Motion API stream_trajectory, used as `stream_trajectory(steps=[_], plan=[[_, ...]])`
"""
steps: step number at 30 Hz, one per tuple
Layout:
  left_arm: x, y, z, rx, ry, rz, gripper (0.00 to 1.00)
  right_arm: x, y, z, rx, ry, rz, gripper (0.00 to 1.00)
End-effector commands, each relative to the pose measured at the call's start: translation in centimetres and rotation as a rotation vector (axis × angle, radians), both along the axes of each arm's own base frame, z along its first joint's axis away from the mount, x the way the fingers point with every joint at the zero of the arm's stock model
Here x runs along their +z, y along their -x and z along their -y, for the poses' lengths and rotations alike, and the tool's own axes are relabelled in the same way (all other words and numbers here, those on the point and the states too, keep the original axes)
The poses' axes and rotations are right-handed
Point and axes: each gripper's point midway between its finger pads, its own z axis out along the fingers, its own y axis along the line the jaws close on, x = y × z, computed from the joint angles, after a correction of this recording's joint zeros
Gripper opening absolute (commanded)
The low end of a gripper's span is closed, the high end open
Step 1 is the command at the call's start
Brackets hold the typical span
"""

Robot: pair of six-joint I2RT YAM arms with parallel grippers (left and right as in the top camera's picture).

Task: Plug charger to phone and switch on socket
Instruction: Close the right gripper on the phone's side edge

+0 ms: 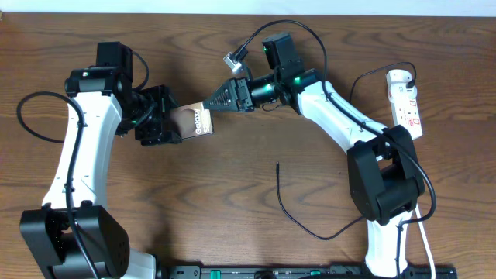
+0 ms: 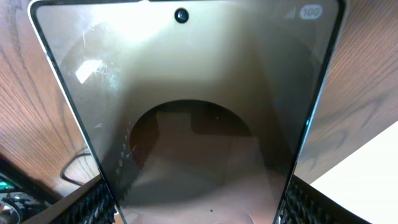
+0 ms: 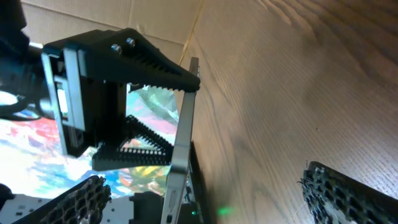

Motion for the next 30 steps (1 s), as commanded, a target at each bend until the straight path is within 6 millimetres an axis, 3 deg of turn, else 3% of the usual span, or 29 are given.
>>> stream_trajectory(steps=[1, 30], plan=[[0.5, -0.1, 0.7, 0.023, 0.047, -0.010, 0.07, 0.3, -0.1, -0.7, -0.014, 0.011, -0.043, 0.98], [0.3, 0.0, 0.5, 0.086, 0.048, -0.050, 0.07, 0.3, 3.0, -4.2, 0.041, 0.028, -0.072, 0.91]])
